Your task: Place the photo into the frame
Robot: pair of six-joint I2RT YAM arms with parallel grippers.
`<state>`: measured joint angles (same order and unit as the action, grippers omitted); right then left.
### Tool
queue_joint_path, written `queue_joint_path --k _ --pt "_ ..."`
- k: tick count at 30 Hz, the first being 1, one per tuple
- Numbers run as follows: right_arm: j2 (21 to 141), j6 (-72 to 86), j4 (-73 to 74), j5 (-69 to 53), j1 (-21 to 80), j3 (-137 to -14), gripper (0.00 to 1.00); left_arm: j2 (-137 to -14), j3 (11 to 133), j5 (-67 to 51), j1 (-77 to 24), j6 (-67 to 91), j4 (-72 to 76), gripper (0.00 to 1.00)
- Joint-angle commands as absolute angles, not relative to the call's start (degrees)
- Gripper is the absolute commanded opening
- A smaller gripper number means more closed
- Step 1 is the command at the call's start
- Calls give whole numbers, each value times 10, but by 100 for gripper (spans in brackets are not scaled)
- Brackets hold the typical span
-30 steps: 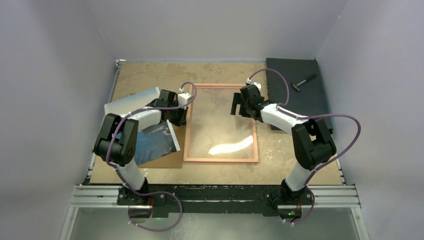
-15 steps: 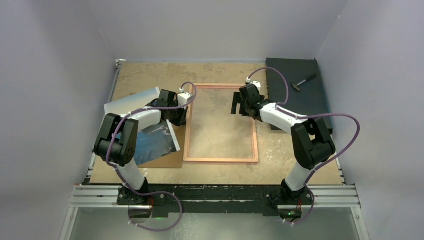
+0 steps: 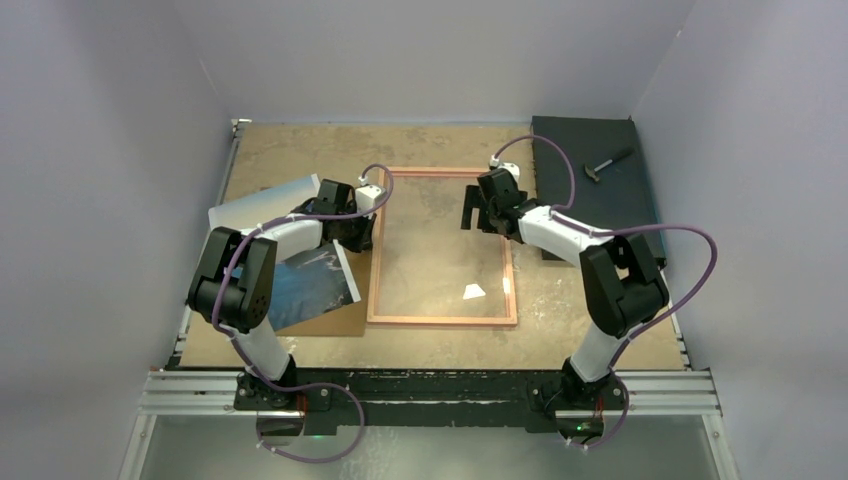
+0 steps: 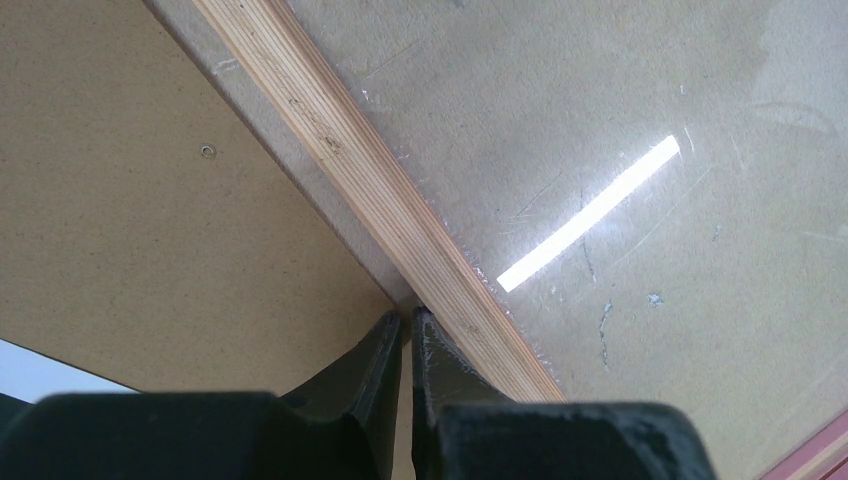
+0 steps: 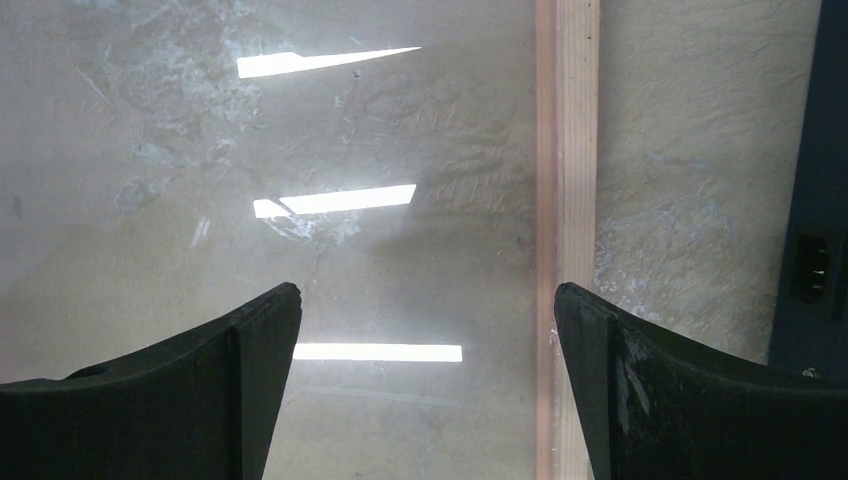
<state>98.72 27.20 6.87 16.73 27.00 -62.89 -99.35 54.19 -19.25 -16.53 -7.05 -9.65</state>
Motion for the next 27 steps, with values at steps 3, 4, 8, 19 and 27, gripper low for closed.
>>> queue_joint_path --k 3,4,8,19,27 --pt "992 277 64 165 258 -634 99 -1002 520 -192 -172 -72 -119 6" --pt "991 277 64 167 257 -632 99 -1002 520 -192 -171 -72 -119 6" --pt "998 278 65 167 255 -629 99 -1003 521 -193 -170 -72 -119 6" --pt "1011 289 48 138 247 -615 98 -1002 523 -192 -170 -74 -119 6" --pt "1008 305 19 87 246 -591 97 -1011 524 -195 -170 -75 -114 6"
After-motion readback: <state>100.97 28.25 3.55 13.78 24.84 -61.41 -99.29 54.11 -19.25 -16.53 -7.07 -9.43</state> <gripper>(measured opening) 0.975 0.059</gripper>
